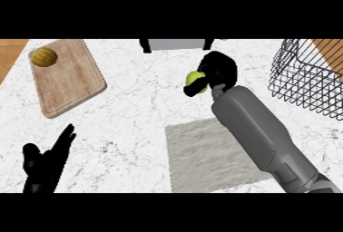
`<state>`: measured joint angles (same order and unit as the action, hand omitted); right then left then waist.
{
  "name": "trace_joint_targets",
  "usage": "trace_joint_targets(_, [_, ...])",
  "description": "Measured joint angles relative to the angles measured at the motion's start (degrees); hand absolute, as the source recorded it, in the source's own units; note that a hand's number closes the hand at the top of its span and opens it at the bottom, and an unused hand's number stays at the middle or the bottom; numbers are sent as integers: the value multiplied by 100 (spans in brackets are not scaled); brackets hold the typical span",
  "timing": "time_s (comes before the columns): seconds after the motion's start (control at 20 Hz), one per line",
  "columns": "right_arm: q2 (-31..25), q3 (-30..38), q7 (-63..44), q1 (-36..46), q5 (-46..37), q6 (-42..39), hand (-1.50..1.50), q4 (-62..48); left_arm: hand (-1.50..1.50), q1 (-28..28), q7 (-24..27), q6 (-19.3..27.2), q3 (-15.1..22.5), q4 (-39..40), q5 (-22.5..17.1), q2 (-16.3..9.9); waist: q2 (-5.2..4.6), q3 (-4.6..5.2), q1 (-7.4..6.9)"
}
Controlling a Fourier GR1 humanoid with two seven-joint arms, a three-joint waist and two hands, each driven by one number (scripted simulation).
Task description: Pick the pear from the placemat and place it in the basket
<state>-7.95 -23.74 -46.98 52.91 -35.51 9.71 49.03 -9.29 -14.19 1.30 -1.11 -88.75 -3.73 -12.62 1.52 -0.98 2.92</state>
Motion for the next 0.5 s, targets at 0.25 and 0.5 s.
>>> trace_joint_targets(0.25, [-109,483,-339,175,-271,1301,150,1023,0,-57,-55,-7,-16,-51,-9,-7,21,6,54])
trace_joint_targets(0.5, [-484,792,-1010,432,-754,1429,150,1994,0,-42,-26,-24,-27,-25,11,-4,20,15,50])
